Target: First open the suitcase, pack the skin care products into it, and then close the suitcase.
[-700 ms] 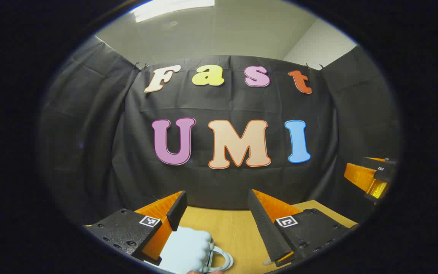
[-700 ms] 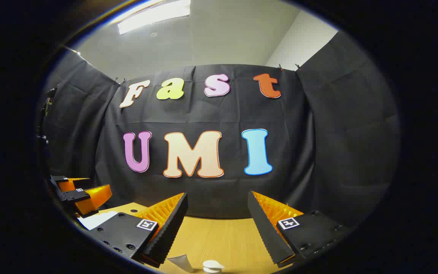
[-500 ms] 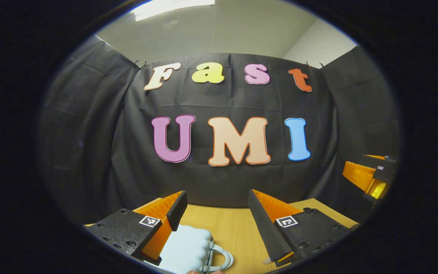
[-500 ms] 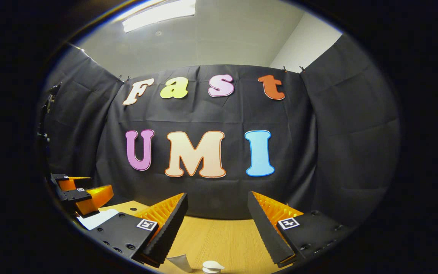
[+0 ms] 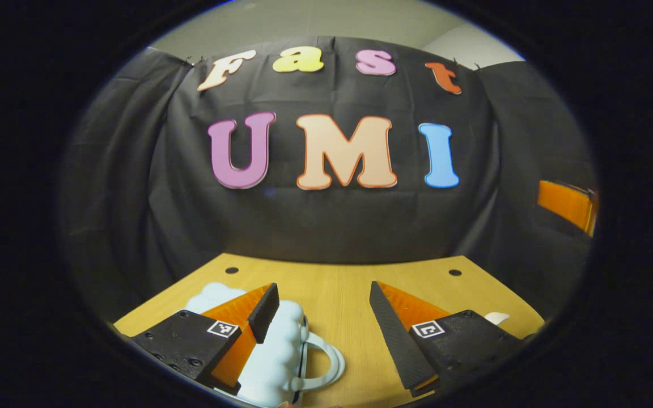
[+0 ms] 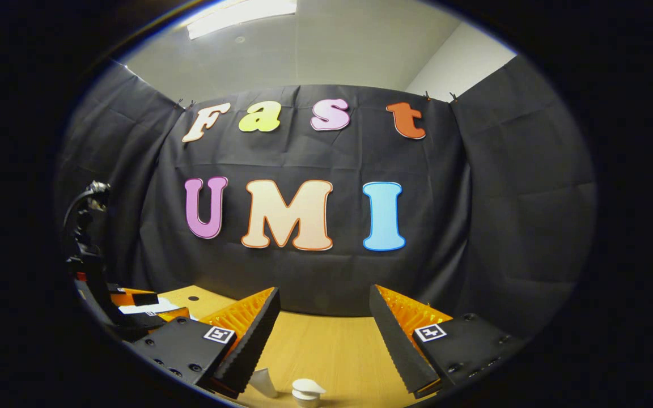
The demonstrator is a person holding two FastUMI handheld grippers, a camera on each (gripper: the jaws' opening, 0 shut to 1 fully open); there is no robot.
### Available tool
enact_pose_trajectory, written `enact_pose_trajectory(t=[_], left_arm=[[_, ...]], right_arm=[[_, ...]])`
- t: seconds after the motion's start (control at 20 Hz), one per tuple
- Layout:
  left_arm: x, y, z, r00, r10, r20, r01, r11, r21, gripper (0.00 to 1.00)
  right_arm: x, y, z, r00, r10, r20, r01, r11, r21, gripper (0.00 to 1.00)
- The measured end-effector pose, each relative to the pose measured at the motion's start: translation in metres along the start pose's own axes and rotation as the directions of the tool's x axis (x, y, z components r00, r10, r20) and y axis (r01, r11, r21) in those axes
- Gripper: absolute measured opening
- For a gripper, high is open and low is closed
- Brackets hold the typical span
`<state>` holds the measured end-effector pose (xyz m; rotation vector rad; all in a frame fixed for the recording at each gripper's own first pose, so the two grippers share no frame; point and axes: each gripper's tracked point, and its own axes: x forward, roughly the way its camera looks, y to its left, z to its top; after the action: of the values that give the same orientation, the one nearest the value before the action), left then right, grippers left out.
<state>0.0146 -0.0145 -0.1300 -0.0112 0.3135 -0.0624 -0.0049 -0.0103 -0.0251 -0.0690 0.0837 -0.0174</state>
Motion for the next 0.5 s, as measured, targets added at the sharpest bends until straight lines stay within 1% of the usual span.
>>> enact_pose_trajectory(t=[0.1, 0.2, 0.4, 0.5], left_arm=[[0.010, -0.003, -0.022, 0.998, -0.009, -0.064, 0.008, 1.000, -0.021, 0.95], [0.018, -0.006, -0.048, 0.990, -0.016, -0.141, 0.010, 0.999, -0.041, 0.95], [0.029, -0.017, -0.093, 0.958, -0.042, -0.285, 0.017, 0.996, -0.089, 0.95], [0.033, -0.019, -0.109, 0.941, -0.048, -0.335, 0.015, 0.995, -0.102, 0.96]], right_arm=[[-0.001, -0.005, -0.006, 1.000, -0.012, -0.021, 0.012, 1.000, -0.010, 0.99], [0.000, -0.010, -0.011, 0.999, -0.027, -0.040, 0.026, 1.000, -0.016, 0.99], [0.002, -0.018, -0.023, 0.996, -0.050, -0.073, 0.048, 0.999, -0.025, 0.99], [0.002, -0.019, -0.027, 0.995, -0.056, -0.087, 0.053, 0.998, -0.035, 1.00]])
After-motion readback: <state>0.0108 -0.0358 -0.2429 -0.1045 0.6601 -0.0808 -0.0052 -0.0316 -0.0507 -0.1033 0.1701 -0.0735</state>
